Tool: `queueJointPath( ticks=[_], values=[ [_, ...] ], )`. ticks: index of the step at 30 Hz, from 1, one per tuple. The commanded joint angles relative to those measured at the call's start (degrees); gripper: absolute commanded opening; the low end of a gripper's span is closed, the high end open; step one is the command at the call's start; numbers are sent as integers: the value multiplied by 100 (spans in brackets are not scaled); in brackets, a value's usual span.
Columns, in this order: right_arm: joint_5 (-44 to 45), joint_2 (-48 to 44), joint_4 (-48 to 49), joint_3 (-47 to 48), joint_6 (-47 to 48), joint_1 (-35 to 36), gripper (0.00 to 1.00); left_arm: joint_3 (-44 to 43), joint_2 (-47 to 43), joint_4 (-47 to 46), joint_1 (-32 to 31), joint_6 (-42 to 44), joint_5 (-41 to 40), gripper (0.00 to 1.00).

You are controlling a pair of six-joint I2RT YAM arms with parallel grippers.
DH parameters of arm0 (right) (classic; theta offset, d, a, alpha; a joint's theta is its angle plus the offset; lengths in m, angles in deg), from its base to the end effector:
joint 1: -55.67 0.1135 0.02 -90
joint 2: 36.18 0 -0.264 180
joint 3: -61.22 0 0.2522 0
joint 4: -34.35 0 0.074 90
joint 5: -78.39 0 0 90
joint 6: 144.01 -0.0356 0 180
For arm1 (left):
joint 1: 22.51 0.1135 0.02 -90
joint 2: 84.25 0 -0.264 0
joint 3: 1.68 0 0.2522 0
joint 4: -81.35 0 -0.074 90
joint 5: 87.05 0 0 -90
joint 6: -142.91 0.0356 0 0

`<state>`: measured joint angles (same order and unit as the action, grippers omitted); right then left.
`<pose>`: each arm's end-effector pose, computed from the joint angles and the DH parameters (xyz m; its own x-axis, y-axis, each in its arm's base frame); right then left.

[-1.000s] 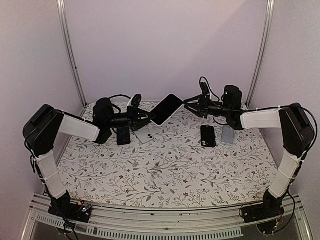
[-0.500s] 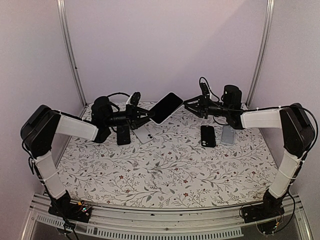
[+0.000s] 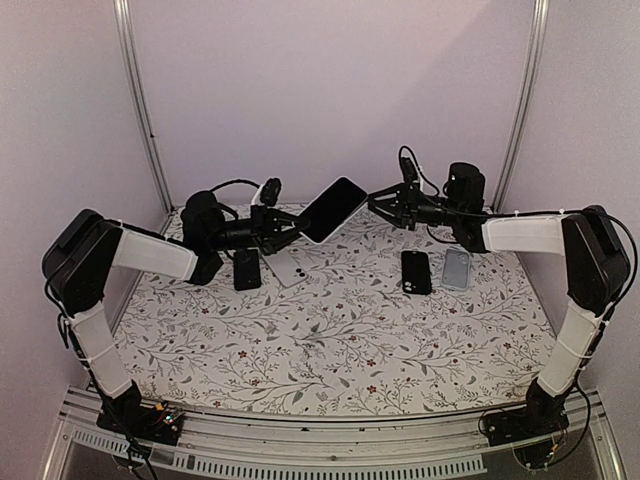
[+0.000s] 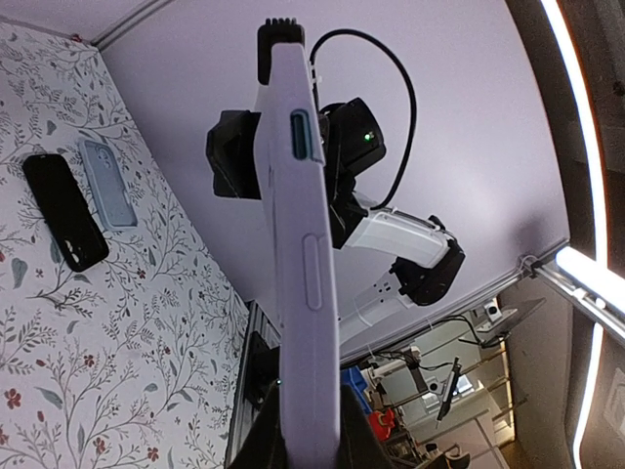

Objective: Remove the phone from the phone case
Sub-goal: Remove the bottom right corner of the phone case from the phone.

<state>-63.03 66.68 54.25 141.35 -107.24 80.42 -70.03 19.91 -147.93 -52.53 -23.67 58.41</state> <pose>0.3584 0.1959 0.2687 -0.8040 0.1794 -0.5670 -0.5448 0.1599 0.8232 0.3150 -0.2159 0.2439 -0.9038 -0.1147 -0.4123 0.4230 -0.0924 -0.9014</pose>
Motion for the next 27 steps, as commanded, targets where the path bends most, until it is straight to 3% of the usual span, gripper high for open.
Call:
queueJointPath(
  ticks=[1,16,27],
  values=[
    [-96,259,-317,33,-27,125,39,-346,-148,-1395,-225,142,278,0],
    [-693,415,-161,438,6,428,38,-386,8,-1097,-244,172,341,0],
    [-883,431,-107,594,32,564,31,-438,80,-911,-217,245,431,0]
  ],
)
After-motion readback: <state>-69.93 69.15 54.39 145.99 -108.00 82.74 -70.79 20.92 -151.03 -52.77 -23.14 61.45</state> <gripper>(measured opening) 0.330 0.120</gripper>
